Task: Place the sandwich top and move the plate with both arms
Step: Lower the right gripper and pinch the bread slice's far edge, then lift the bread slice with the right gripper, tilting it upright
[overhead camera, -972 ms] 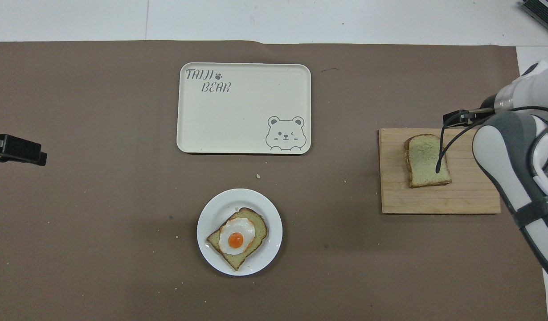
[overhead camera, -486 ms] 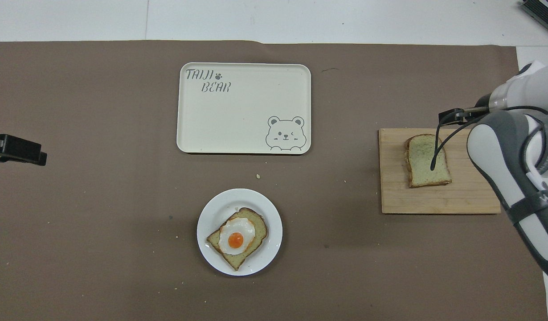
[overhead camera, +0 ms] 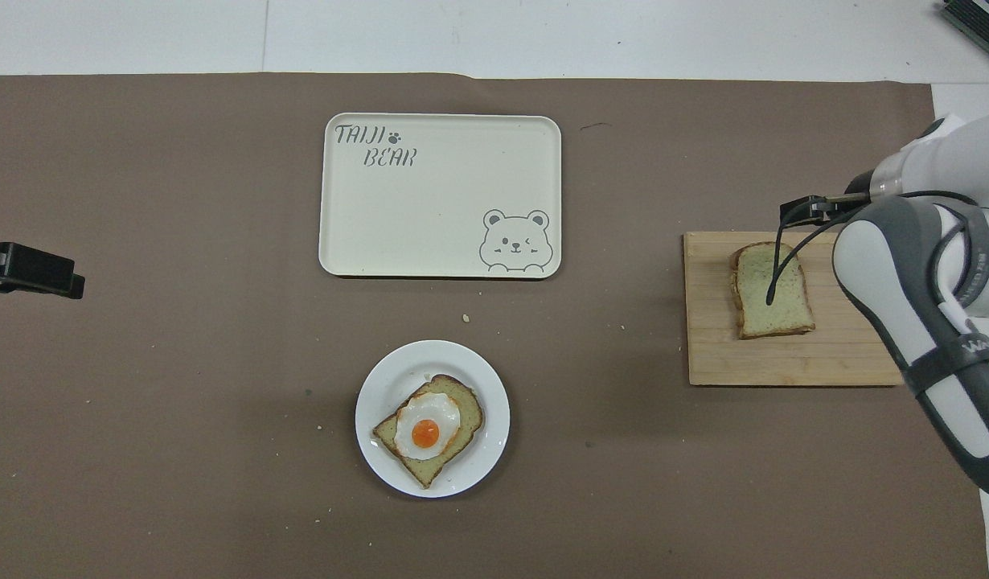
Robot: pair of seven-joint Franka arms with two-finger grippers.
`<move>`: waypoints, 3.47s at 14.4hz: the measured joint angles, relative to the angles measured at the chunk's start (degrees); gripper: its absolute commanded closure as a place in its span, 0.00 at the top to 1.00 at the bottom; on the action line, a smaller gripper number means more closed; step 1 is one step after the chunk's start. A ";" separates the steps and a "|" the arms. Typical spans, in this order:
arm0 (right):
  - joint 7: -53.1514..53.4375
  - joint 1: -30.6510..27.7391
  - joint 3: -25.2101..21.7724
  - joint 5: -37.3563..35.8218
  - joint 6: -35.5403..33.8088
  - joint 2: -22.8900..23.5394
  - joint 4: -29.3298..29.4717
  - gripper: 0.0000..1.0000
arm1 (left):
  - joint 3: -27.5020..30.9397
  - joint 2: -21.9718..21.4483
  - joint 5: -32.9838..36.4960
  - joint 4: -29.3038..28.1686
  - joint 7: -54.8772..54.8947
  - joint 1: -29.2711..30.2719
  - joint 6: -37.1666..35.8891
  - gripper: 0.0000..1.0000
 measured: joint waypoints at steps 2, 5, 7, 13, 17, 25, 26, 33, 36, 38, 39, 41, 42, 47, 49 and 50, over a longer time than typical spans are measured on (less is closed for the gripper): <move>0.00 0.04 0.10 2.81 0.86 0.52 0.00 1.00 | 0.00 0.00 0.00 0.00 0.00 0.00 0.00 1.00; -0.02 0.16 0.24 3.75 1.64 1.70 -0.09 1.00 | 0.00 0.00 0.00 0.00 0.00 0.00 0.00 1.00; -2.09 -0.01 0.22 3.75 1.78 2.66 -1.00 1.00 | 0.00 0.00 0.00 0.00 0.00 0.00 0.00 1.00; -15.65 -3.83 -0.08 8.75 1.42 2.50 -6.81 1.00 | 0.00 0.00 0.00 0.00 0.00 0.00 0.00 1.00; -19.72 -5.40 -0.12 11.38 0.73 0.81 -9.93 1.00 | 0.00 0.00 0.00 0.00 0.00 0.00 0.00 1.00; -22.97 -7.11 -0.15 12.64 0.73 0.36 -12.15 0.22 | 0.00 0.00 0.00 0.00 0.00 0.00 0.00 1.00; -22.97 -7.10 -0.10 12.68 0.73 0.32 -12.15 0.11 | 0.00 0.00 0.00 0.00 0.00 0.00 0.00 1.00; -22.95 -7.09 -0.33 13.67 0.76 -0.06 -12.20 0.00 | 0.00 0.00 0.00 0.00 0.00 0.00 0.00 1.00; -22.93 -7.00 -0.24 13.74 0.69 -0.06 -11.97 0.00 | 0.00 0.00 0.00 0.00 0.00 0.00 0.00 1.00; -22.82 -6.92 -0.12 13.89 -0.96 -0.08 -10.78 0.00 | 0.00 0.00 0.00 0.00 0.00 0.00 0.00 1.00; -22.69 -6.92 -0.09 13.93 -2.98 -0.13 -9.60 0.00 | 0.00 0.00 0.00 0.00 0.00 0.00 0.00 1.00; -21.74 -6.89 -0.04 14.08 -8.53 -0.50 -6.17 0.00 | 0.00 0.00 0.00 0.00 0.00 0.00 0.00 1.00; -20.35 -6.88 0.04 14.18 -11.90 -0.79 -4.11 0.00 | 0.00 0.00 0.00 0.00 0.00 0.00 0.00 1.00; -16.13 -6.61 0.73 17.56 -23.60 -2.65 1.74 0.00 | 0.00 0.00 0.00 0.00 0.00 0.00 0.00 1.00; -16.13 -6.38 1.44 19.08 -26.46 -3.63 1.94 0.00 | 0.00 0.00 0.00 0.00 0.00 0.00 0.00 1.00; -16.06 -6.15 1.82 20.04 -27.67 -4.07 1.94 0.00 | 0.00 0.00 0.00 0.00 0.00 0.00 0.00 1.00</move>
